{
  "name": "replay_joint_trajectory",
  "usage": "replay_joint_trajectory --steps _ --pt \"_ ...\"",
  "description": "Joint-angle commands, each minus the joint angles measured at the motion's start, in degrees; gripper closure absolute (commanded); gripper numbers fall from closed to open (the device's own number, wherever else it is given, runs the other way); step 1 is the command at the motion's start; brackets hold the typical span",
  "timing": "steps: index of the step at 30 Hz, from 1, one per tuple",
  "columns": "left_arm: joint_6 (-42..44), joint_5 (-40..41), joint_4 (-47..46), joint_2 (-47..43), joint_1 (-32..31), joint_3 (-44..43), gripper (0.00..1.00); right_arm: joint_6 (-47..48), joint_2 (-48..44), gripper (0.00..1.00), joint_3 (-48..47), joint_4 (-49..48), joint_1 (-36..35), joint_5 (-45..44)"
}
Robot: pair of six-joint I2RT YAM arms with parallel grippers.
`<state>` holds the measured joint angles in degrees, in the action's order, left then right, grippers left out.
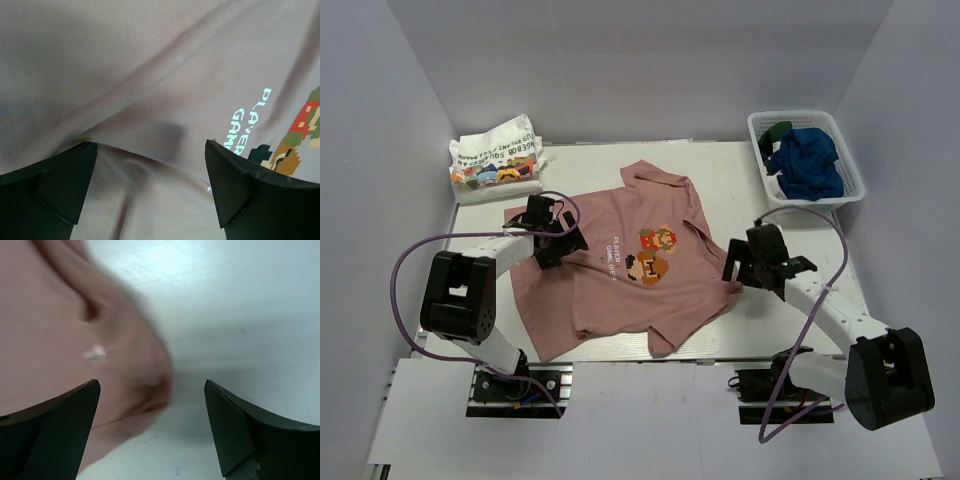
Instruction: Fold and stack the t-shirts
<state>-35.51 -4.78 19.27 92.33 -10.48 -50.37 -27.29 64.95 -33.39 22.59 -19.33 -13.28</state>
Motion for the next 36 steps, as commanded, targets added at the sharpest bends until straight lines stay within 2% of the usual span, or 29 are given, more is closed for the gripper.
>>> replay_joint_trajectory --steps 1,7,11,12,13,15,19,21,23,29,33,35,36 --pt "2.9 2.7 4.1 1.6 0.2 2.8 0.00 10.2 -0.4 0.10 -8.5 -8.8 -1.6 8.4" --pt "3.4 2.1 4.6 -1.4 0.2 2.3 0.00 14.9 15.6 0.10 -23.6 -7.6 -6.8 7.3" --pt "3.4 2.1 5.2 -2.1 0.2 1.8 0.00 15.5 28.8 0.10 -31.6 -10.7 -9.3 4.7" --pt "3.4 2.6 5.9 -2.1 0.2 1.8 0.00 15.7 30.7 0.10 -36.8 -11.2 -9.4 4.4" --pt "3.4 3.1 5.9 -2.1 0.2 1.8 0.00 15.9 37.2 0.10 -38.8 -10.4 -9.6 2.1" --pt "3.4 3.6 5.9 -2.1 0.2 1.8 0.00 15.0 41.5 0.10 -47.5 -5.7 -9.8 -2.3" --pt "3.4 4.3 7.1 -1.5 0.2 1.1 0.00 13.6 52.9 0.10 -57.0 0.4 -9.7 -9.7" --pt "3.4 4.9 7.1 -0.9 0.2 1.1 0.00 11.5 56.9 0.18 -60.7 1.6 -8.8 -15.0" --pt "3.4 5.4 7.1 -0.9 0.2 1.1 0.00 8.8 58.0 0.30 -61.4 4.7 -7.7 -19.8" --pt "2.9 6.6 7.7 0.3 0.7 1.1 0.00 8.6 57.0 0.30 -59.3 5.8 -3.2 -23.7" --pt "2.9 7.1 7.7 0.9 1.3 0.4 0.00 9.0 54.7 0.30 -57.9 6.5 2.3 -21.7" --pt "2.9 7.1 8.2 1.4 1.3 -0.2 0.00 10.6 53.8 0.25 -57.5 4.8 3.7 -20.2" --pt "2.9 7.1 8.2 1.4 1.3 -0.2 0.00 12.9 53.3 0.20 -57.1 4.2 3.9 -18.6"
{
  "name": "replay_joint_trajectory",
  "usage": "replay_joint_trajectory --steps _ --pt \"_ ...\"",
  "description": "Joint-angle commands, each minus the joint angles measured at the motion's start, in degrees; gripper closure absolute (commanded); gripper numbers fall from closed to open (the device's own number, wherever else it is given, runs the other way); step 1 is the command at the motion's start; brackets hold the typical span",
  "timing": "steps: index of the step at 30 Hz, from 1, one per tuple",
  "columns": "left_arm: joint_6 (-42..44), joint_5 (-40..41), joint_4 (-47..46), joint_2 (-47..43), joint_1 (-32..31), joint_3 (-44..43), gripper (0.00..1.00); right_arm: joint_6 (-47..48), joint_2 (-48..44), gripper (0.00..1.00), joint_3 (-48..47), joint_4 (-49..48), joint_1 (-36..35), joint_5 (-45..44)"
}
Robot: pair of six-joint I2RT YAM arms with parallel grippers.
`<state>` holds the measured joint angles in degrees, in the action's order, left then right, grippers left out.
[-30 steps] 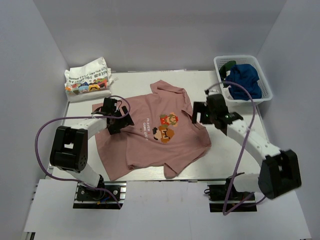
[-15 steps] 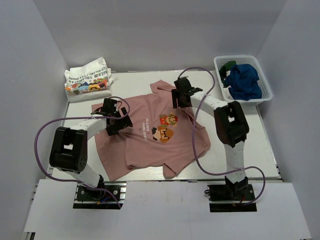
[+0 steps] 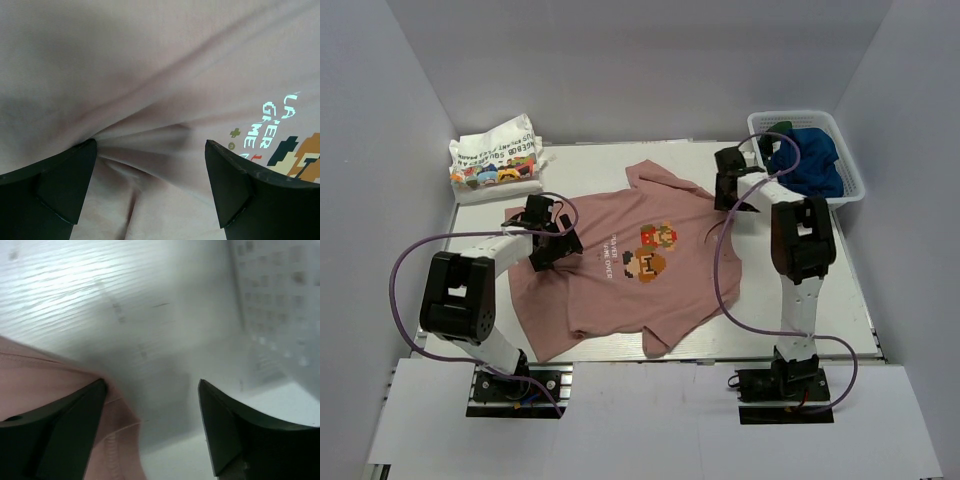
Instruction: Fold and stack the t-shirts
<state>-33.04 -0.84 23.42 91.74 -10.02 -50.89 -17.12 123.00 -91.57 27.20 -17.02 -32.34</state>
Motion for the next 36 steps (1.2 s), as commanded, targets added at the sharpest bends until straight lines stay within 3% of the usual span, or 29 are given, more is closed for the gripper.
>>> replay_joint_trajectory --steps 1,3,7,10,16,20,24,29,36 --pt "0.4 3.2 4.1 2.0 0.8 -0.2 0.00 4.4 -6.2 0.10 1.2 -1.4 1.6 2.8" --pt "0.4 3.2 4.1 2.6 0.3 -0.9 0.00 4.9 -7.7 0.10 1.9 -1.7 1.1 5.3" --pt "1.0 3.0 4.1 2.6 -0.3 -2.4 0.00 7.6 -11.6 0.10 5.9 -6.3 -1.2 26.2" --pt "1.6 2.3 4.7 1.2 -0.3 -3.7 0.00 8.1 -14.4 0.10 8.9 -11.1 -2.8 31.8" --pt "1.6 5.2 5.8 -2.7 0.4 -6.9 0.00 8.1 -13.3 0.10 10.0 -10.8 -5.3 30.8" --pt "1.0 9.4 5.1 -1.0 1.0 -9.0 0.00 4.7 -15.2 0.10 15.5 -12.8 -5.9 33.5" --pt "1.0 10.0 0.6 2.4 1.0 -9.8 0.00 -0.9 -18.8 0.10 28.2 -18.5 -7.0 36.7" --pt "-0.4 11.5 2.4 6.9 -0.2 -11.2 0.00 -5.8 -25.5 0.10 40.1 -20.3 -7.3 34.7" --pt "-1.8 8.7 1.2 0.3 -2.0 2.7 0.00 -12.7 -42.3 0.10 58.1 -17.1 -7.9 29.3"
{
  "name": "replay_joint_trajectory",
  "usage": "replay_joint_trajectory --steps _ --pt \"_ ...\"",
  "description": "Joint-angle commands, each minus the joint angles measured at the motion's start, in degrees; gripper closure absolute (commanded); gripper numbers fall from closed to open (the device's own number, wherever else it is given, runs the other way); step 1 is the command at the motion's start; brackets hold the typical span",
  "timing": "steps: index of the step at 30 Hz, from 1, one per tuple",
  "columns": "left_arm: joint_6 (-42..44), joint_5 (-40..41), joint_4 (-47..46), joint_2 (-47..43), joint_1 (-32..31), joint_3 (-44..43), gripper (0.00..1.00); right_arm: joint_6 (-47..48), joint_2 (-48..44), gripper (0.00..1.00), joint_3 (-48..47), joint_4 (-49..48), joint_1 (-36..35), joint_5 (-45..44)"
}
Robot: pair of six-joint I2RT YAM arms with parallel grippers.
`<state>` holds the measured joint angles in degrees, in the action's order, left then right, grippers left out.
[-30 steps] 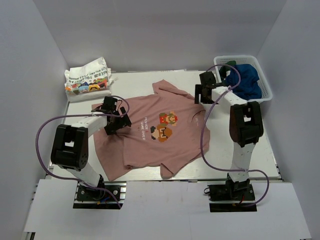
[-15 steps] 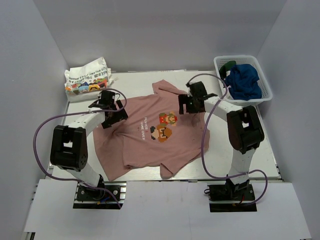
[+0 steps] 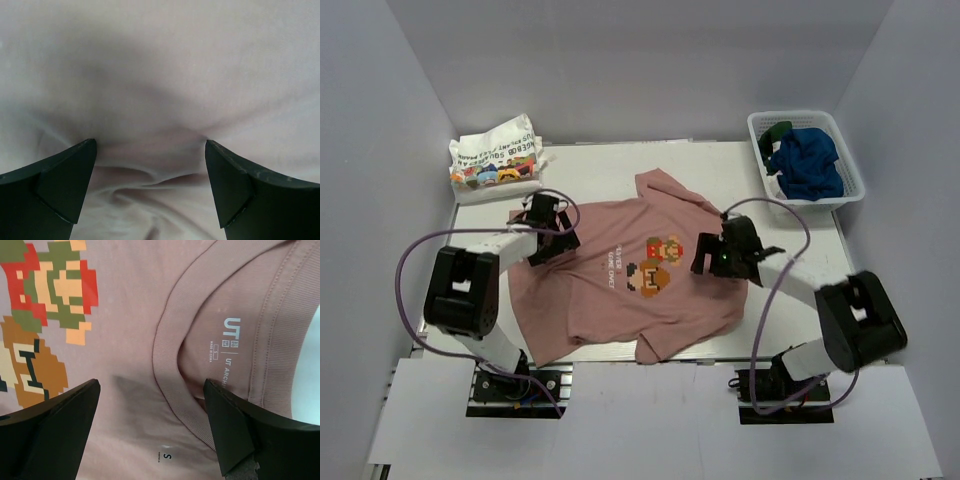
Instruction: Fold and stack the t-shirts
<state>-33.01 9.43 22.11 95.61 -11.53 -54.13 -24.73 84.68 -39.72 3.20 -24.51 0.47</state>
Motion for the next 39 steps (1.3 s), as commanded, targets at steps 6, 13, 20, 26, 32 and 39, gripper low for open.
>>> replay_joint_trajectory --steps 6,13,20,26,32,39 --pt "-2.4 -8.8 -0.7 -12.3 -2.2 13.3 0.00 -10.6 -16.9 0.10 13.4 20.1 -2.0 -5.0" --pt "-1.9 -6.3 1.5 -17.1 -3.3 6.3 0.00 2.2 -24.3 0.10 -1.1 21.7 -5.8 -8.3" --pt "-2.4 0.0 5.8 -7.6 -1.9 -5.8 0.00 17.2 3.8 0.10 -23.9 19.9 -8.4 -19.3" --pt "-2.4 0.0 4.5 -0.8 -1.4 -8.4 0.00 29.2 22.8 0.10 -42.3 13.4 -9.4 -24.5" --pt "-2.4 1.1 6.1 5.7 -0.9 -10.6 0.00 37.4 37.0 0.10 -55.9 11.0 -9.2 -25.2" --pt "-1.4 2.3 6.1 7.1 -0.9 -10.6 0.00 38.0 47.6 0.10 -65.7 12.7 -9.0 -28.4"
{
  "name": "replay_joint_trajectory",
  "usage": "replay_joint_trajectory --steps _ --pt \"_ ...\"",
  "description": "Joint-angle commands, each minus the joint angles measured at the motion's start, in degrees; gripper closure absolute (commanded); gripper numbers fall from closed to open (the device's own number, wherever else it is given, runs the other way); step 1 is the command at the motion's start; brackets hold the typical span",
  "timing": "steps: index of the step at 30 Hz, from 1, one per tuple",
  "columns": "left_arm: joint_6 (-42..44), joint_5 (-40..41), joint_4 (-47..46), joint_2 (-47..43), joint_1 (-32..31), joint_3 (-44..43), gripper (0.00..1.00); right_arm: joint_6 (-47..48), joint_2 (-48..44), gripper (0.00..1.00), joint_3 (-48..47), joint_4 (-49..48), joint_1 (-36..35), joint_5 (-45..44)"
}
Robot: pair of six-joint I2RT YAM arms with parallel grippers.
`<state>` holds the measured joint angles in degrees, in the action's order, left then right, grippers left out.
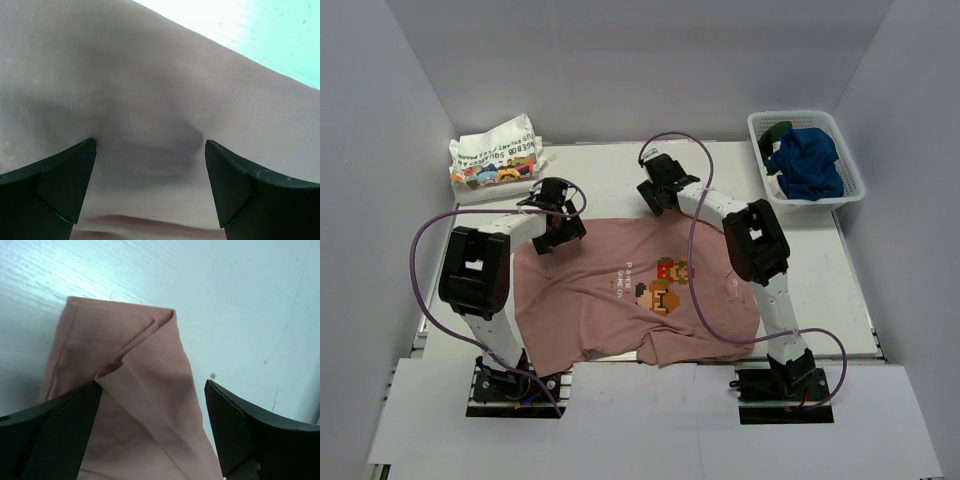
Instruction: Fold and stack the t-shirts
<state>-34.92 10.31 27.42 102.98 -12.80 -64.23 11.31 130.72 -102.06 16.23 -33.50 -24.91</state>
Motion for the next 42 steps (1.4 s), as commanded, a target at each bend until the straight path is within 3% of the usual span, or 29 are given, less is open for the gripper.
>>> replay_joint_trajectory --steps 1,4,5,7,8,9,12,19,20,21,22,23,28,35,42 --pt "0.6 2.0 0.8 -0.2 0.4 0.1 0.00 1.3 2.1 0.10 -3.4 -0.7 0.0 -3.8" --pt "0.6 2.0 0.8 0.4 0.4 0.6 0.00 -1.2 2.0 0.33 -3.0 -2.4 0.4 -6.1" --pt "0.6 2.0 0.8 1.0 0.9 0.6 0.00 -1.8 1.7 0.51 -2.8 -2.7 0.9 -7.3" --pt "0.6 2.5 0.8 1.5 0.9 0.6 0.00 -3.5 1.4 0.71 -2.4 -3.8 1.3 -9.1" --pt "0.6 3.0 1.6 1.5 0.9 0.6 0.00 -5.1 0.4 0.94 -1.7 -4.5 2.1 -10.3" --pt "0.6 3.1 1.6 1.5 0.9 0.6 0.00 -5.5 0.2 1.00 -1.3 -5.1 2.4 -11.1" --pt "0.6 4.2 2.3 2.1 0.9 0.6 0.00 -5.8 -1.3 1.00 0.1 -8.1 4.2 -14.2" --pt "2.8 5.2 1.8 2.1 0.9 -1.1 0.00 -2.6 -0.4 0.99 -2.7 -10.4 11.8 -13.4" --pt "2.8 5.2 1.8 2.1 0.4 -1.9 0.00 -2.5 -0.2 0.86 -3.3 -10.3 12.3 -13.0" --pt "3.7 5.2 1.8 2.1 -0.1 -2.8 0.00 -2.3 -0.2 0.60 -3.7 -10.1 13.7 -10.5" --pt "4.4 5.2 1.8 2.1 -0.1 -2.8 0.00 -2.2 -0.3 0.25 -4.2 -9.7 14.2 -9.3" --pt "4.4 4.6 1.2 2.1 -0.1 -4.3 0.00 -2.1 -1.0 0.10 -4.5 -8.9 14.6 -7.5" --pt "6.6 0.2 -0.6 0.2 -0.1 -6.3 0.00 -2.7 -9.3 0.10 0.2 -4.6 13.4 5.8" --pt "6.6 2.0 1.1 -5.4 -0.1 -4.2 0.00 -10.1 -22.2 0.10 16.4 -5.4 12.8 23.7" --pt "3.1 4.1 2.9 -8.6 0.7 2.0 0.00 -18.7 -29.2 0.10 31.5 -6.0 10.7 30.3"
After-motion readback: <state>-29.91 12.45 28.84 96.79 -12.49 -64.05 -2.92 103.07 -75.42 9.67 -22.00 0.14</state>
